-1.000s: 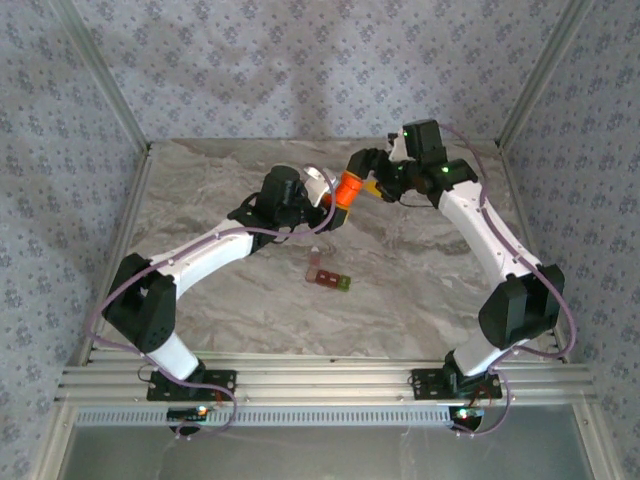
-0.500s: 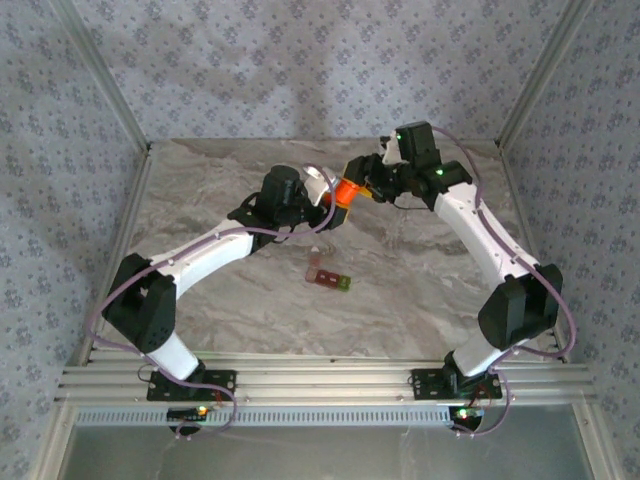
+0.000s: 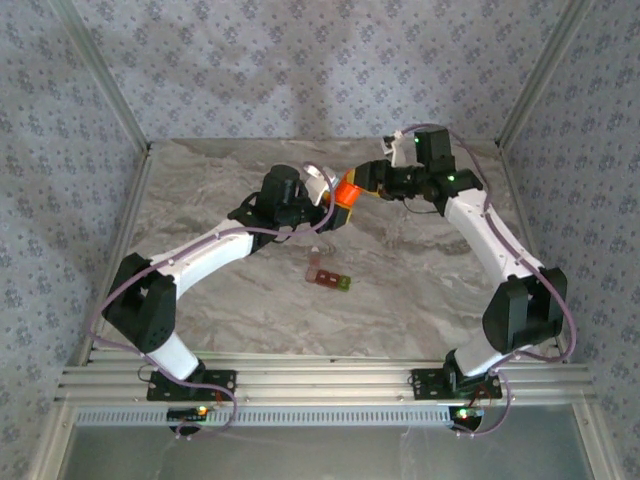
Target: Sort the pills into containers
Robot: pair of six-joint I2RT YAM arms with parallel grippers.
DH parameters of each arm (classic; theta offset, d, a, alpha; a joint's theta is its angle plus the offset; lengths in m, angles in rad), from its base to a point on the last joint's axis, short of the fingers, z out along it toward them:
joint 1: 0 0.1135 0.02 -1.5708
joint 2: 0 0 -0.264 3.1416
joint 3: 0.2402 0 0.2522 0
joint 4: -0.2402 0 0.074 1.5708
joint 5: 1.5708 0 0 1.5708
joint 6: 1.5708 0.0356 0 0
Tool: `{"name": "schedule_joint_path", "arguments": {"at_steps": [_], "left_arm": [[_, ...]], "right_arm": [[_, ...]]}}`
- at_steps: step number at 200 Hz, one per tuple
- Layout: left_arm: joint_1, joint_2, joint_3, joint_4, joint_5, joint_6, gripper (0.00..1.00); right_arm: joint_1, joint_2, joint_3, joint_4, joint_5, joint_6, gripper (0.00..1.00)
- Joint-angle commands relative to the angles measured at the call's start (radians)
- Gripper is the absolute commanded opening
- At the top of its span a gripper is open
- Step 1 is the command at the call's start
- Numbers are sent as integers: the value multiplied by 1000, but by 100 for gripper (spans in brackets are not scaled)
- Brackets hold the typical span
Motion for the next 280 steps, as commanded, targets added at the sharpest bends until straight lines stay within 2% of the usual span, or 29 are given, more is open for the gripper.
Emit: {"name": "schedule_joint_path", "arguments": {"at_steps": [1, 22, 38, 60, 71, 107, 157, 193, 217, 253, 280], "left_arm": [[-6, -29, 37, 55, 74, -42, 0], [-6, -32, 32, 45, 38, -18, 0], [-5, -32, 31, 30, 11, 6, 0], [-8, -32, 29, 18, -24, 39, 0], [-9, -31, 26, 19, -41, 52, 0], [-10, -20, 32, 17, -57, 71, 0], [-18, -15, 43, 17, -58, 71, 0], [-24, -14, 46, 14, -60, 69, 0], [-29, -17, 46, 13, -66, 68, 0], [-32, -23, 40, 21, -75, 53, 0], [-29, -28, 36, 33, -67, 31, 0]], "right_arm": [[-40, -25, -16, 107, -51, -39, 51], [-69, -59, -52, 210, -34, 100, 71], [-79, -94, -67, 258, -13, 214, 77], [-66, -112, -54, 202, 64, 311, 79], [-45, -116, -40, 143, 147, 347, 81], [22, -103, 10, 2, 308, 381, 83], [70, -59, 49, -25, 324, 364, 83], [100, -31, 66, -25, 319, 354, 79], [112, -20, 68, -27, 312, 351, 72], [110, -28, 45, -32, 269, 331, 45], [82, -37, -9, 15, 167, 275, 38]]}}
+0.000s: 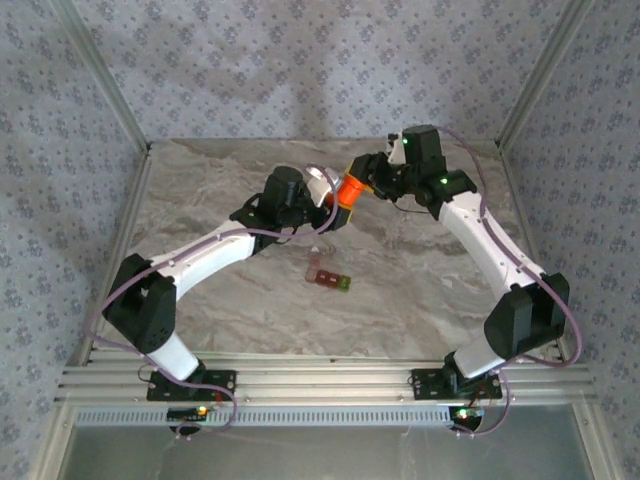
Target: Sort the pills into containers
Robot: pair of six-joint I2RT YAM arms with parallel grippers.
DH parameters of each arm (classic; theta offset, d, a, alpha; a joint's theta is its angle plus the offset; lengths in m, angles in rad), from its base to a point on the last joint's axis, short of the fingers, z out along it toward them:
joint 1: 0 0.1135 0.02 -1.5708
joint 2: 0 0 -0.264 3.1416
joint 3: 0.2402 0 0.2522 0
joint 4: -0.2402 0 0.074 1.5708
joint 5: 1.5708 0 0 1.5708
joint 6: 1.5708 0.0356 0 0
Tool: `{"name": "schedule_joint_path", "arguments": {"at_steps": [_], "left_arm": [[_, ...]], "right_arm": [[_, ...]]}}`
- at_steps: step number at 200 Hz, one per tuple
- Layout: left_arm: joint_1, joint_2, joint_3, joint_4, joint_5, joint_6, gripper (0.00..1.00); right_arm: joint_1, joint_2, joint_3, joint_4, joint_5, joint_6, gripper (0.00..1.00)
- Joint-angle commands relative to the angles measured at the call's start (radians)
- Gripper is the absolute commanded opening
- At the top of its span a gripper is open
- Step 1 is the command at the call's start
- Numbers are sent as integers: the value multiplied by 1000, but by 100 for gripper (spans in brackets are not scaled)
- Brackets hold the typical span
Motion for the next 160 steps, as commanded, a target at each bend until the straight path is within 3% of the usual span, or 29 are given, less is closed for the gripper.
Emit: {"name": "schedule_joint_path", "arguments": {"at_steps": [1, 49, 74, 84, 92, 109, 126, 160], "left_arm": [[-8, -28, 33, 45, 7, -21, 0], [10, -38, 46, 72, 145, -122, 0], [12, -37, 54, 67, 186, -149, 0], [11, -38, 54, 56, 173, -139, 0], [11, -39, 53, 42, 148, -124, 0], [5, -41, 53, 2, 73, -63, 0], [-2, -39, 58, -33, 0, 5, 0], [-17, -30, 59, -47, -88, 94, 0]], "right_arm": [[-14, -11, -39, 32, -135, -58, 38], [-124, -42, -138, 290, -359, -277, 42], [-154, -29, -124, 299, -386, -286, 45], [-159, -24, -116, 305, -388, -254, 52], [-163, -29, -112, 319, -367, -199, 62], [-178, -45, -115, 348, -306, -87, 72], [-183, -56, -97, 324, -245, -5, 77], [-139, -46, -16, 103, -92, 52, 80]]}}
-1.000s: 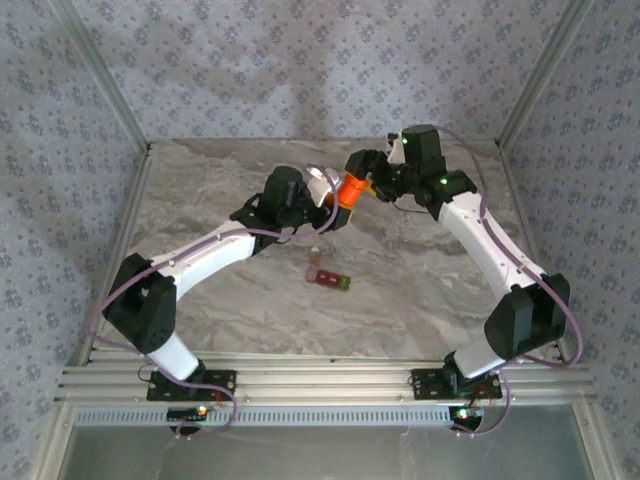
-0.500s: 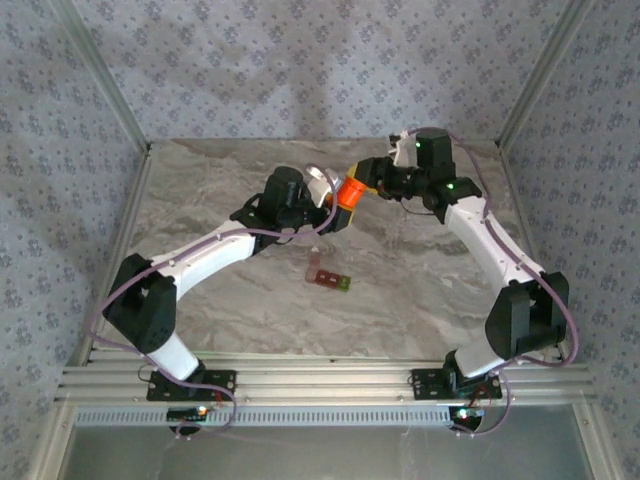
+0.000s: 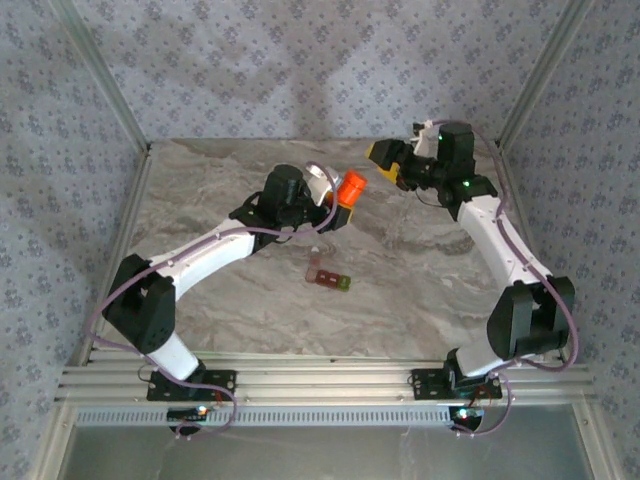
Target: Sort the pills into containers
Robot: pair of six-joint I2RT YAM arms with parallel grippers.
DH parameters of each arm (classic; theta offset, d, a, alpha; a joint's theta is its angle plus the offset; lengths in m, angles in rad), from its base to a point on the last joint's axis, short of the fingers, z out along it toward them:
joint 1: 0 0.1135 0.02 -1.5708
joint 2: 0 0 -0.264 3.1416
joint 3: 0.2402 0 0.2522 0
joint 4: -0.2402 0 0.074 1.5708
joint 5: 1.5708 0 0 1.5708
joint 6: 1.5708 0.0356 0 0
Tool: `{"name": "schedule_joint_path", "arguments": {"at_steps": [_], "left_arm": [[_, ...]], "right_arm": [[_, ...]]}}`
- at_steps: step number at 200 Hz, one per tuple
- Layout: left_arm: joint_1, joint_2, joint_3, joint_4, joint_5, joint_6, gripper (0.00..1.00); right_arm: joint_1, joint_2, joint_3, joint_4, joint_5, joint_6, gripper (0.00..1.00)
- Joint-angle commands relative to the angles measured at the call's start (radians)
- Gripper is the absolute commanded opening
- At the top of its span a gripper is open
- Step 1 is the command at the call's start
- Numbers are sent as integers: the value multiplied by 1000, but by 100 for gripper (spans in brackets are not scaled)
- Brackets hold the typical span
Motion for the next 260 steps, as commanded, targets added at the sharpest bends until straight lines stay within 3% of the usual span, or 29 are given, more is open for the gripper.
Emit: {"name": "schedule_joint_path", "arguments": {"at_steps": [1, 31, 76, 114, 135, 167, 189, 217, 239, 260], "left_arm": [[-17, -29, 40, -6, -85, 99, 0], [-24, -19, 41, 9, -109, 122, 0], [-25, -8, 44, 27, -113, 121, 0], [-26, -1, 49, 33, -108, 117, 0], [-26, 1, 51, 37, -109, 114, 0], [-26, 0, 51, 44, -113, 103, 0], [-23, -4, 51, 51, -106, 81, 0], [0, -16, 51, 64, -23, 21, 0], [25, -25, 58, 73, 103, -51, 0], [37, -30, 68, 67, 193, -108, 0]], "right_arm": [[36, -21, 75, -137, 130, 89, 80], [82, -9, 82, -180, 206, 105, 82], [138, 18, 74, -190, 218, 96, 82], [176, 32, 72, -185, 217, 88, 77], [185, 43, 70, -182, 211, 87, 72], [188, 50, 58, -168, 196, 84, 47], [178, 46, 40, -163, 151, 45, 38], [126, 25, -15, -41, 71, -56, 37], [73, 7, -42, 37, -42, -241, 41], [33, 0, -45, 38, -101, -332, 43]]}}
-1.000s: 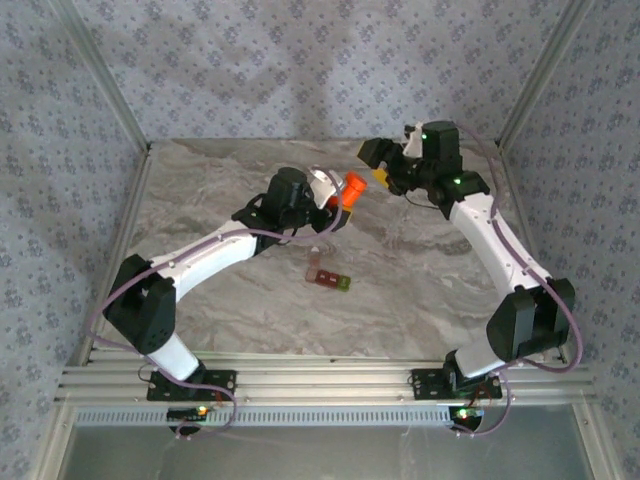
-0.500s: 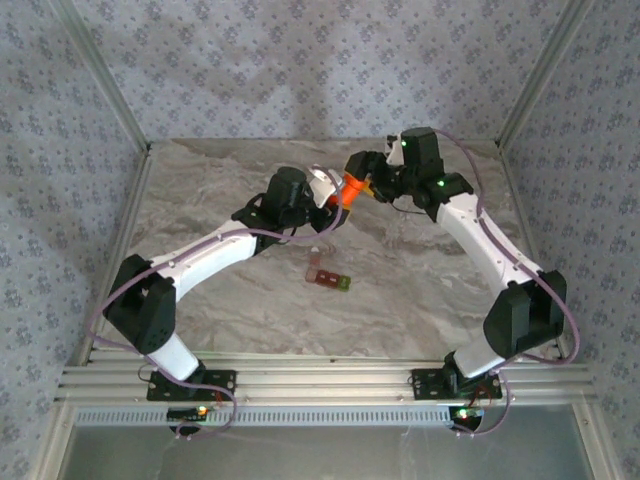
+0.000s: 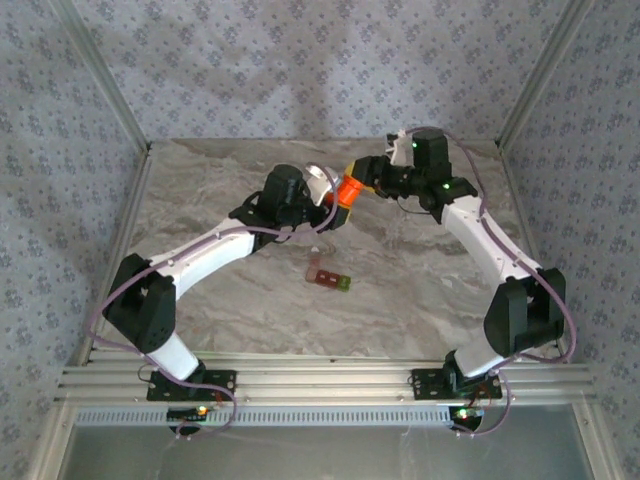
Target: Sort the pills into containers
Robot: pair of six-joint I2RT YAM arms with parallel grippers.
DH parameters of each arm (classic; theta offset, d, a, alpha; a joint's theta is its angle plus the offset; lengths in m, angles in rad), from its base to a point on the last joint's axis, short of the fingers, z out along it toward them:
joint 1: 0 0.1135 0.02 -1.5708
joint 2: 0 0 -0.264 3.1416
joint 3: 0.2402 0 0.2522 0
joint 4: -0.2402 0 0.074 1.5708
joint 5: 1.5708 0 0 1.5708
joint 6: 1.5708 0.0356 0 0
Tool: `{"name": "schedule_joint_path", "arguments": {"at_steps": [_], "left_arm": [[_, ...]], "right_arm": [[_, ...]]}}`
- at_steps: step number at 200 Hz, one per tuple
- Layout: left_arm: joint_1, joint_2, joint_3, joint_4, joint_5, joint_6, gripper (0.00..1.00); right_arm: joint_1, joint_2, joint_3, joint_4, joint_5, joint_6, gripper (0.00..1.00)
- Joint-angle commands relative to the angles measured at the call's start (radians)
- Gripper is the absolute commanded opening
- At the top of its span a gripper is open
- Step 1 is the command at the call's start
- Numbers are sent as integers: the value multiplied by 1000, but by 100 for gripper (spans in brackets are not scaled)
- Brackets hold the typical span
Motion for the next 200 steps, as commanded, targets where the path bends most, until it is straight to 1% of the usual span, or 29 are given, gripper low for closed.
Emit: {"name": "schedule_joint_path", "arguments": {"at_steps": [1, 14, 21, 26, 35, 40, 51, 59, 66, 80, 98, 144, 178, 200], "left_arm": [[21, -31, 65, 67, 161, -95, 0], [21, -32, 66, 58, 185, -105, 0], [22, -32, 65, 53, 185, -105, 0], [19, -32, 65, 51, 180, -103, 0], [20, -34, 60, 46, 162, -94, 0], [20, -35, 58, 43, 144, -85, 0], [16, -38, 54, 28, 97, -56, 0], [10, -41, 54, 14, 58, -29, 0], [5, -41, 56, 1, 22, 2, 0], [-7, -40, 60, -17, -40, 55, 0], [-15, -37, 60, -20, -84, 105, 0], [-36, -18, 69, -25, -111, 146, 0], [-41, -10, 78, -23, -111, 148, 0], [-41, -8, 78, -21, -111, 147, 0]], "right_arm": [[-61, -30, -17, 46, -86, -206, 44], [-73, -24, -7, 46, -109, -199, 46], [-75, -22, 1, 35, -109, -195, 49], [-75, -23, 6, 33, -111, -186, 53], [-75, -28, 8, 37, -99, -156, 66], [-76, -34, 10, 38, -83, -134, 70], [-84, -47, 3, 63, -52, -70, 76], [-90, -58, 3, 66, -9, 5, 79], [-95, -60, 12, 32, 14, 43, 80], [-89, -72, 13, 39, 59, 131, 81], [-64, -74, 27, -7, 116, 193, 82], [17, -46, 89, -156, 208, 179, 84], [54, -26, 89, -165, 222, 175, 83], [73, -21, 86, -167, 221, 173, 79]]}}
